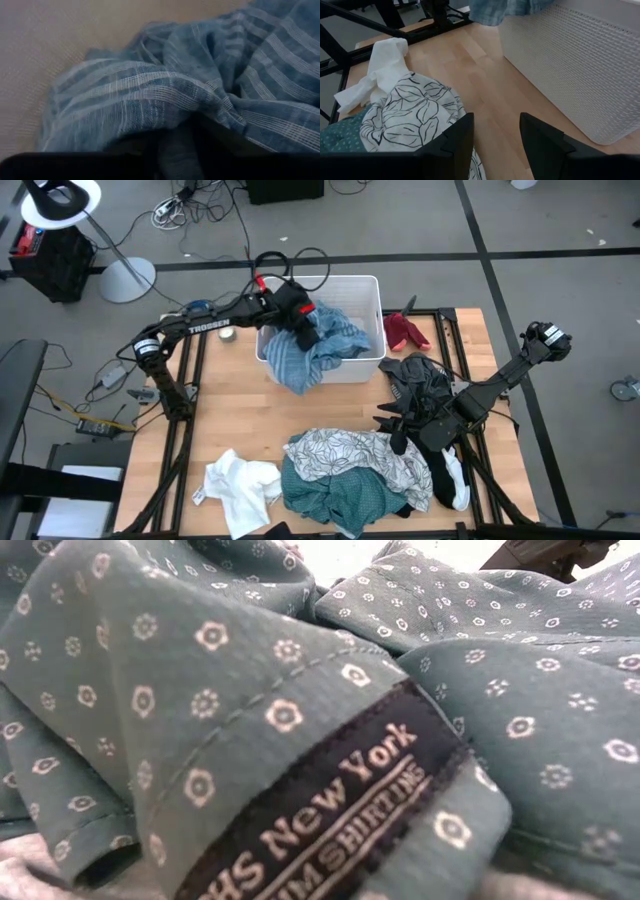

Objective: Sort clothes
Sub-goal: Put the blue shirt into the white laundry organizer

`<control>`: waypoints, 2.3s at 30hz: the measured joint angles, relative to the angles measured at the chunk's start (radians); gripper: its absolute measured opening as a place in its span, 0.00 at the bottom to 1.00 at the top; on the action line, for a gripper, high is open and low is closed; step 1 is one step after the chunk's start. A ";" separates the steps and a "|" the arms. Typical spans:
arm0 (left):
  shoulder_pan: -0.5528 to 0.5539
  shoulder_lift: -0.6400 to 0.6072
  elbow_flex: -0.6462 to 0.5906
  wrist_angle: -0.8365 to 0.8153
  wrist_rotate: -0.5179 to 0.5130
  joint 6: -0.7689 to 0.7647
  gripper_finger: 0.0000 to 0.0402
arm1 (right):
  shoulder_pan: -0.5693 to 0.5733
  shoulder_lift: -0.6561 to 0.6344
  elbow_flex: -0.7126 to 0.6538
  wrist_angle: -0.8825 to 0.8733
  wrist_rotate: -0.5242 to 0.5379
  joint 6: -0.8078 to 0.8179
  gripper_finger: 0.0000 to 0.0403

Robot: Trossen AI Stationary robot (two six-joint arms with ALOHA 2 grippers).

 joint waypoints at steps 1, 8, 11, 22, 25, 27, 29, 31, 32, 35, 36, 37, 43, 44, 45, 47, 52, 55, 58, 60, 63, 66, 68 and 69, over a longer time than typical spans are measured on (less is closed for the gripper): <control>0.000 -0.001 0.006 -0.007 -0.010 -0.009 0.34 | 0.000 0.000 0.000 0.000 0.000 0.000 0.40; -0.004 -0.006 0.114 -0.051 -0.023 -0.002 0.38 | 0.000 0.000 0.000 0.000 0.000 0.000 0.40; -0.008 -0.006 0.184 -0.115 -0.021 0.036 0.38 | 0.000 0.000 0.000 0.000 0.000 0.001 0.40; -0.048 -0.008 0.327 -0.283 -0.020 0.042 0.38 | 0.000 0.000 0.000 -0.001 0.000 -0.001 0.40; -0.072 -0.008 0.347 -0.304 -0.027 0.042 0.38 | 0.000 0.000 0.000 -0.001 0.000 -0.002 0.40; -0.089 -0.008 0.353 -0.316 -0.016 0.047 0.38 | 0.000 0.000 0.000 -0.001 0.000 -0.002 0.40; -0.106 -0.008 0.355 -0.339 0.011 0.046 0.38 | 0.000 0.000 0.000 -0.001 0.000 -0.003 0.40; -0.119 -0.008 0.354 -0.374 0.026 0.046 0.38 | 0.000 0.000 0.000 -0.001 0.000 -0.004 0.40; -0.124 -0.008 0.348 -0.381 0.027 0.046 0.38 | 0.000 0.000 0.000 -0.001 0.000 -0.004 0.40; -0.125 -0.009 0.305 -0.385 0.029 0.046 0.37 | 0.000 0.000 0.000 -0.001 0.000 -0.004 0.40; -0.120 -0.007 0.289 -0.385 0.027 0.046 0.36 | 0.000 0.000 0.000 -0.001 0.000 -0.004 0.40; -0.114 -0.007 0.272 -0.382 0.027 0.045 0.34 | 0.000 0.000 0.000 -0.001 0.000 -0.004 0.40; -0.054 -0.007 0.173 -0.342 0.083 0.005 0.06 | 0.000 0.000 0.000 0.000 0.000 -0.004 0.40; -0.043 -0.007 0.155 -0.323 0.083 -0.011 0.03 | 0.000 0.000 0.000 0.000 0.000 -0.004 0.40; -0.032 -0.007 0.138 -0.303 0.085 -0.032 0.02 | 0.000 0.000 0.000 -0.001 0.000 -0.004 0.40; -0.011 -0.007 0.099 -0.277 0.104 -0.050 0.02 | 0.000 0.000 0.000 -0.001 0.000 -0.004 0.40; 0.030 0.020 -0.012 -0.158 0.158 -0.068 0.01 | 0.000 0.000 0.000 -0.001 0.002 -0.003 0.40; 0.054 0.061 -0.064 -0.099 0.172 -0.113 0.00 | 0.000 0.000 0.000 -0.001 0.002 0.001 0.40; 0.075 0.127 -0.080 -0.095 0.172 -0.162 0.00 | 0.000 0.000 -0.009 0.000 0.004 0.003 0.40; 0.084 0.173 -0.079 -0.092 0.166 -0.179 0.00 | 0.000 0.000 -0.018 0.001 0.006 0.011 0.40; 0.086 0.226 -0.079 -0.083 0.165 -0.196 0.00 | 0.000 0.000 -0.042 -0.001 0.018 0.039 0.40; 0.084 0.255 -0.078 -0.067 0.155 -0.213 0.00 | -0.001 0.000 -0.067 0.001 0.026 0.069 0.40; 0.084 0.258 -0.077 -0.063 0.155 -0.214 0.00 | -0.006 0.000 -0.077 0.000 0.026 0.082 0.40; 0.083 0.258 -0.073 -0.066 0.155 -0.214 0.00 | -0.008 0.000 -0.080 0.001 0.026 0.083 0.40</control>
